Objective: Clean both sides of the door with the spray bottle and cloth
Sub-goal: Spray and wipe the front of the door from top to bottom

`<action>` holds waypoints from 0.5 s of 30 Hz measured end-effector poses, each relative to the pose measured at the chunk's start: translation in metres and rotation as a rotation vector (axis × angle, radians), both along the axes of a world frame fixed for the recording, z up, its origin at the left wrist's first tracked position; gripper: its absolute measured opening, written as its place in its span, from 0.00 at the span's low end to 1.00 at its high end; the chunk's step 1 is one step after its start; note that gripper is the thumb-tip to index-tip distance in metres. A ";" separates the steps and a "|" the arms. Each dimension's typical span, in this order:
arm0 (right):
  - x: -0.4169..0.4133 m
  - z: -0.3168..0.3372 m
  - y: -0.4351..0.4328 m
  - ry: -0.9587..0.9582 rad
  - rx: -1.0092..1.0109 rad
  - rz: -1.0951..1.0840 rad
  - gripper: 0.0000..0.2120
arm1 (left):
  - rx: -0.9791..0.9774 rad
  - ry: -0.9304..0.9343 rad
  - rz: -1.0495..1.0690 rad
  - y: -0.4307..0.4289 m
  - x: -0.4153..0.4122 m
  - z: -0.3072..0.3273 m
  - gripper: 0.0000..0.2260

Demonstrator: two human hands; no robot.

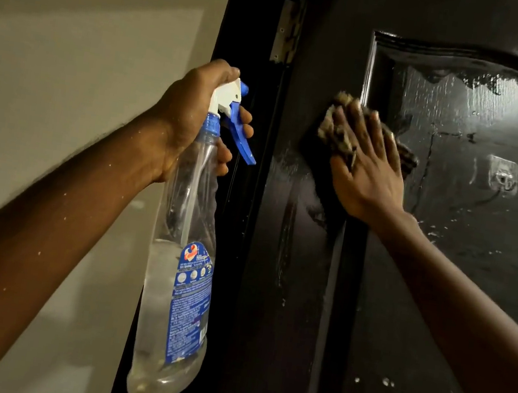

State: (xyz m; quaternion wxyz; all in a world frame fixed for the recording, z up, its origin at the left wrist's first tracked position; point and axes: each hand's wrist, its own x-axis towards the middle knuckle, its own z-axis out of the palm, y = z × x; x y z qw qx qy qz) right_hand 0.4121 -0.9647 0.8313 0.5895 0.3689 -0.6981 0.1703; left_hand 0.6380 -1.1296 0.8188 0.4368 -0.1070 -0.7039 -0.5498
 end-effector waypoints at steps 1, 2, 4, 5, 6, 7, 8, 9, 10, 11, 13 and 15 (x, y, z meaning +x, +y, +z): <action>0.006 0.013 -0.008 -0.028 -0.031 0.015 0.34 | 0.001 0.008 0.007 -0.001 0.001 -0.002 0.21; 0.013 0.021 -0.017 -0.036 -0.045 0.031 0.34 | 0.002 0.022 0.012 -0.002 0.002 -0.004 0.20; 0.023 0.017 -0.034 0.015 -0.001 0.042 0.34 | 0.011 0.054 0.017 -0.004 0.002 -0.007 0.18; 0.026 0.005 -0.041 0.064 0.040 0.039 0.34 | 0.015 0.064 0.021 -0.005 0.003 -0.010 0.17; 0.027 -0.011 -0.046 0.119 0.081 0.033 0.33 | 0.017 0.072 0.023 -0.006 0.003 -0.012 0.17; 0.029 -0.032 -0.049 0.167 0.115 0.030 0.33 | 0.019 0.078 0.019 -0.006 0.003 -0.014 0.17; 0.029 -0.054 -0.048 0.201 0.152 0.035 0.32 | 0.023 0.082 0.012 -0.006 0.003 -0.017 0.16; 0.028 -0.077 -0.045 0.228 0.195 0.040 0.32 | 0.025 0.082 0.007 -0.005 0.003 -0.019 0.17; 0.025 -0.099 -0.040 0.250 0.245 0.040 0.32 | 0.021 0.080 0.007 -0.004 0.004 -0.022 0.18; 0.021 -0.120 -0.032 0.267 0.297 0.037 0.32 | 0.011 0.076 0.009 -0.004 0.004 -0.025 0.19; 0.010 -0.153 -0.015 0.254 0.329 0.033 0.32 | -0.010 0.070 0.007 -0.003 0.007 -0.031 0.20; 0.000 -0.159 -0.002 0.182 0.225 0.025 0.32 | -0.022 0.074 0.004 -0.002 0.010 -0.036 0.21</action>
